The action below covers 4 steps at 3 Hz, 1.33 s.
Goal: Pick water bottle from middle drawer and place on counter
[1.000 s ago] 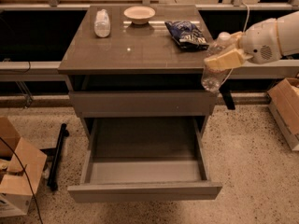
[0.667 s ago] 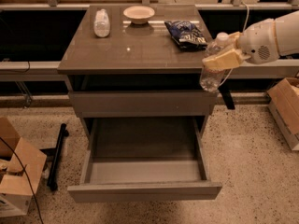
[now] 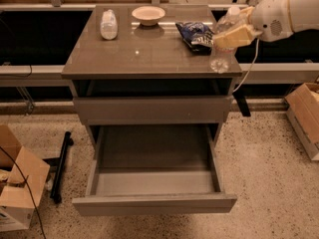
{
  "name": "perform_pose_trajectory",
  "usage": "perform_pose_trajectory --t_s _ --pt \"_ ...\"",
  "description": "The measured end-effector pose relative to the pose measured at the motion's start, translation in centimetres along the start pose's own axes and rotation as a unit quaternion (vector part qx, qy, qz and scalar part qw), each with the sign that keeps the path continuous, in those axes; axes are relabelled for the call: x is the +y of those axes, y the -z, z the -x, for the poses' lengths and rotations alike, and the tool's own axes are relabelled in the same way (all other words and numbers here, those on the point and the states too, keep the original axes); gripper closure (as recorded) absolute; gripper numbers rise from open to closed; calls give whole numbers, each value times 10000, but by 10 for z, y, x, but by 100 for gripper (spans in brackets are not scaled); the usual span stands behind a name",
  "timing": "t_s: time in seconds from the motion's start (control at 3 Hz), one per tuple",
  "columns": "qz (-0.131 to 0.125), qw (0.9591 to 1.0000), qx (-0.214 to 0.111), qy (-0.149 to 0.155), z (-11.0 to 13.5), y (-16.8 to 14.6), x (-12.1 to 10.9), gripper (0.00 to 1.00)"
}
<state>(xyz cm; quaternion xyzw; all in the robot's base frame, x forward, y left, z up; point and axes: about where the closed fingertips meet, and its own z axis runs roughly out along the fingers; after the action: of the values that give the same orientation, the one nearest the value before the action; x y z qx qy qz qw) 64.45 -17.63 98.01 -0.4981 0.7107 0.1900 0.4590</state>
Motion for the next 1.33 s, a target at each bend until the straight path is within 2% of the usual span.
perform_pose_trajectory --t_s 0.33,0.67,1.0,1.33 --pt "71 9996 -265 -2 26 -17 -28 100" --pt "176 9987 -470 -107 39 -44 -50 100" --pt "155 9976 -595 -324 43 -70 -67 100" --pt "211 9964 -658 -495 46 -93 -75 100"
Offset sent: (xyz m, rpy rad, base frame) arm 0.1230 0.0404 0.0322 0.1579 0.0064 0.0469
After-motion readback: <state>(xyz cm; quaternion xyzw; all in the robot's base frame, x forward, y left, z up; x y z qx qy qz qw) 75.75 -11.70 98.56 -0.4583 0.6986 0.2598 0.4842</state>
